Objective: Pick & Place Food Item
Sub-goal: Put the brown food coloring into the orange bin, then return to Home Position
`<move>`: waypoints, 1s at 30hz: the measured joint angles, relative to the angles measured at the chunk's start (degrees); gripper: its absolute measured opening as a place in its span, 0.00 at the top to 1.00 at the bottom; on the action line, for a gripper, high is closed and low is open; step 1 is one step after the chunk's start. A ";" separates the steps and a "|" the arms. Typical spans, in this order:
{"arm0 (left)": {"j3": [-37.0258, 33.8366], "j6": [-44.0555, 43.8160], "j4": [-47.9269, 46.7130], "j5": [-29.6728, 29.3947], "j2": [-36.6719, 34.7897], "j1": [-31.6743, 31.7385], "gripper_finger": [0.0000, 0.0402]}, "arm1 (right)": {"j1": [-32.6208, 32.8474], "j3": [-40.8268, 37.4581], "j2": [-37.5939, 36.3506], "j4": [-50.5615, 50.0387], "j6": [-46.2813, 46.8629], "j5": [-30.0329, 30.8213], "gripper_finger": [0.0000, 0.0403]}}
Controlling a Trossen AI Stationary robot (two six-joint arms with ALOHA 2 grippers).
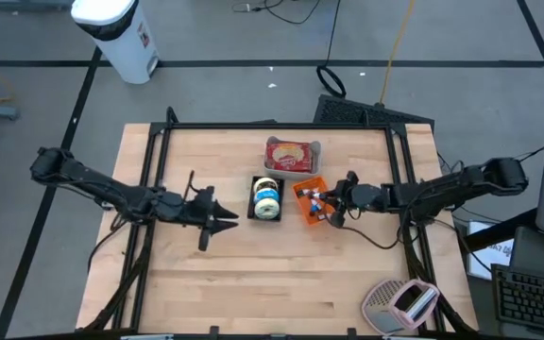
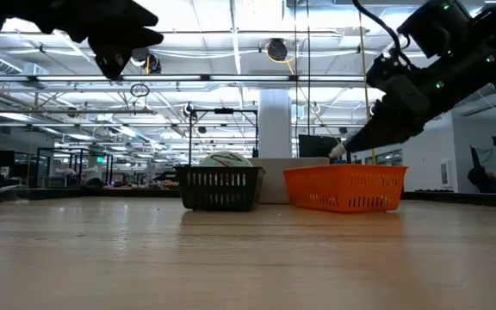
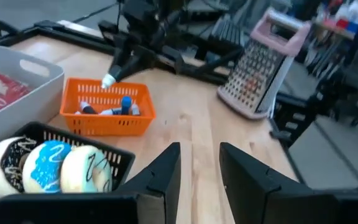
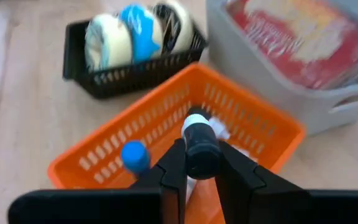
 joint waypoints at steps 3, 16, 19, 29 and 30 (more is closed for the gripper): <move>-2.98 -3.51 1.93 -0.74 -2.63 0.00 0.72 | -0.63 -0.58 0.52 0.67 0.91 -2.20 0.84; -3.80 -6.62 2.10 -0.24 -3.51 -0.04 0.72 | -0.68 -0.95 0.55 3.11 1.18 -2.86 0.55; -3.80 -5.37 2.02 0.28 -3.55 0.22 0.72 | -0.67 -0.95 -0.28 6.27 3.65 -3.12 0.54; -3.77 7.50 -5.32 -4.96 -18.10 -2.41 0.72 | -0.62 -0.95 -18.75 -1.85 -6.90 -24.27 0.54; -3.77 7.93 -7.13 -5.57 -19.51 -2.78 0.72 | -0.62 -0.92 -21.50 -3.46 -7.60 -25.53 0.54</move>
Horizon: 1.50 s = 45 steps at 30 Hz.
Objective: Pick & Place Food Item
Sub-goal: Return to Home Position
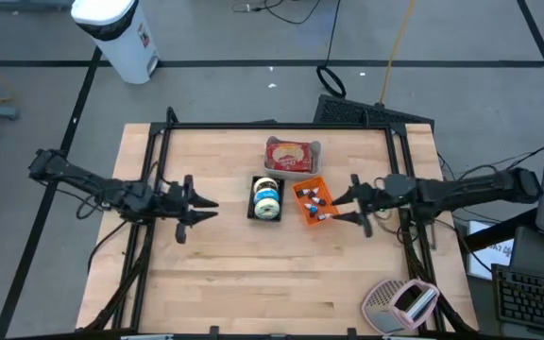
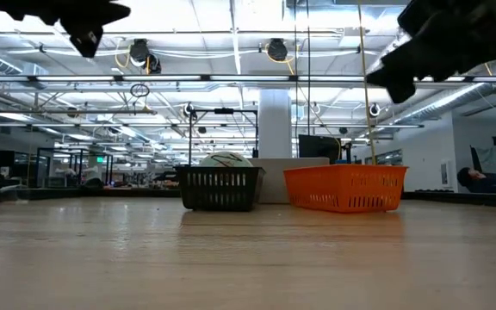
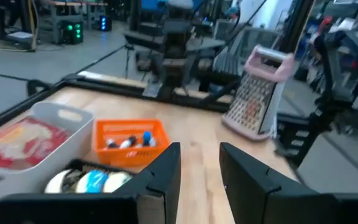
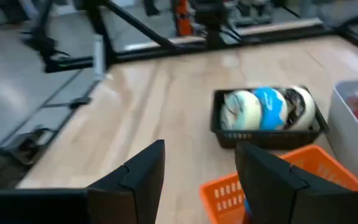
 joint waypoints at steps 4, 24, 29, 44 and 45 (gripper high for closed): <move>-0.77 1.44 -3.61 -3.85 -3.85 -1.50 0.72 | 0.02 -2.22 -10.56 -3.40 -0.74 -1.07 0.54; -22.93 3.84 7.04 -13.72 -26.00 -6.23 0.72 | 0.00 -10.01 -42.13 -14.87 -5.33 3.53 0.54; -22.91 5.30 6.23 -17.57 -26.68 -6.18 0.72 | 0.00 -10.06 -42.02 -15.64 -8.16 3.84 0.54; -22.88 8.99 2.63 -17.58 -26.48 -6.18 0.72 | 0.00 -18.90 -41.99 -5.19 -11.33 -1.11 0.54; -22.88 9.09 2.66 -17.57 -26.48 -6.18 0.72 | 0.00 -19.26 -41.93 -5.50 -11.32 -1.11 0.54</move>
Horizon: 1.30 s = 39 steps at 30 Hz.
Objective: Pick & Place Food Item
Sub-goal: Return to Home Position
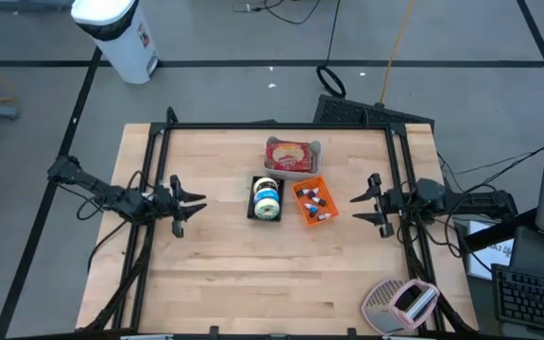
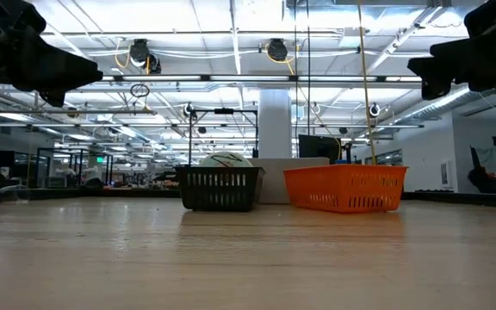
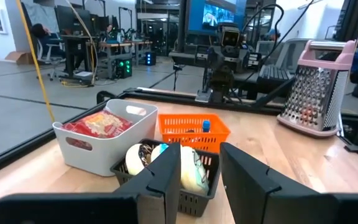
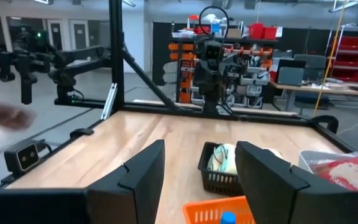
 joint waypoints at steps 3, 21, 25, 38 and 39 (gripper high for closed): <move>0.00 0.14 0.00 0.00 0.00 0.00 0.72 | 0.00 -1.10 0.04 -0.05 1.51 -0.02 0.54; 0.00 0.18 0.04 0.02 0.00 0.00 0.72 | 0.00 -1.47 0.15 -0.96 1.56 -0.02 0.54; 0.00 0.18 0.06 0.02 0.00 0.00 0.72 | -0.01 -1.48 0.15 -0.96 1.56 -0.02 0.54; 0.00 0.18 0.07 0.02 0.00 0.00 0.72 | -0.02 -1.50 0.15 -0.94 1.56 -0.04 0.54; 0.00 0.18 0.07 0.02 0.00 0.00 0.72 | -0.02 -1.50 0.15 -0.96 1.56 -0.02 0.54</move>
